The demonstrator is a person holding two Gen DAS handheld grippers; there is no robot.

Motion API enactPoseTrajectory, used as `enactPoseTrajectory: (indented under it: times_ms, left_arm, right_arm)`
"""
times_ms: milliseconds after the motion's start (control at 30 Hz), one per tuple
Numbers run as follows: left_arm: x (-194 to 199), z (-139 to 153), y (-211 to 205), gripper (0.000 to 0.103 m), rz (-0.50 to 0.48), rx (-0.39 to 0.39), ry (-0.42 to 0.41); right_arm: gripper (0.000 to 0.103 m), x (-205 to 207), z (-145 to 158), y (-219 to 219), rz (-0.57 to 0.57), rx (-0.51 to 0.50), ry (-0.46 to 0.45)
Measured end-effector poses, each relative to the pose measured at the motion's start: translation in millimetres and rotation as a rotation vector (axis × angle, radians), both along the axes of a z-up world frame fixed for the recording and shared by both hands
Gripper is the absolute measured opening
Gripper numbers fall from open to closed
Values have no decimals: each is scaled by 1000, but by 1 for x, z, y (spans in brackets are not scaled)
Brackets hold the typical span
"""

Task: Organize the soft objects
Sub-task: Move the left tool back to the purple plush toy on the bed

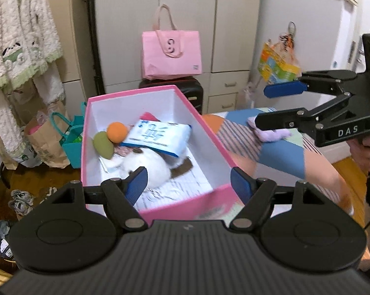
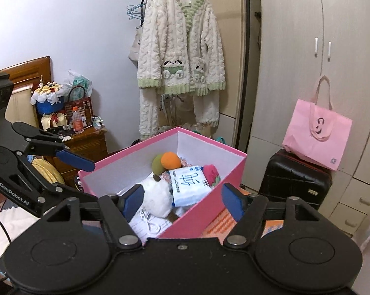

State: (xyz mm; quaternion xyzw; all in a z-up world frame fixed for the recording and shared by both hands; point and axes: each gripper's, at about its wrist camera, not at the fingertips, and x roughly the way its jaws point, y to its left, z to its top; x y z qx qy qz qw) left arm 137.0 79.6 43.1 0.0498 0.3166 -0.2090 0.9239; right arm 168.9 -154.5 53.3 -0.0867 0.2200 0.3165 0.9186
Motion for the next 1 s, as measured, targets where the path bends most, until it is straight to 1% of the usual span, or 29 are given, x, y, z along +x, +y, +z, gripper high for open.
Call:
enactPoseTrajectory:
  times_ms: [167,367,500,567,700,800,900,1000]
  left_arm:
    - [-23,1,-14,75,-37,37,2]
    - [-43,1,-34,77,-111,44,25]
    - [-53,-4,-56,77,-174,86,17]
    - [-56,-8,-67,77,-194,109,21]
    - [-61,-17,-85,77,-236,122,32]
    - [-59,-25,-99,77,-257,132,33]
    - [-55,-33,-110,77,-275,124,34]
    - [-45,-39,-118,77,-269,91,46]
  right_arm:
    - [83,-30,1,-21,-26,-1,-28]
    - [84,-57,-4,-45,-66,-4,-49]
    - [86,-70,-12,-58,-82,-10,-49]
    - [87,-74,-19,-63,-90,-19,-41]
    - [87,-84,-34,-73,-103,-27,-32]
    - [87,-90,-50,-83,-134,-31,-14]
    - [89,-94,-66,-89,-140,-44,-17]
    - [89,-89,-79,-95,-175,-58,-7]
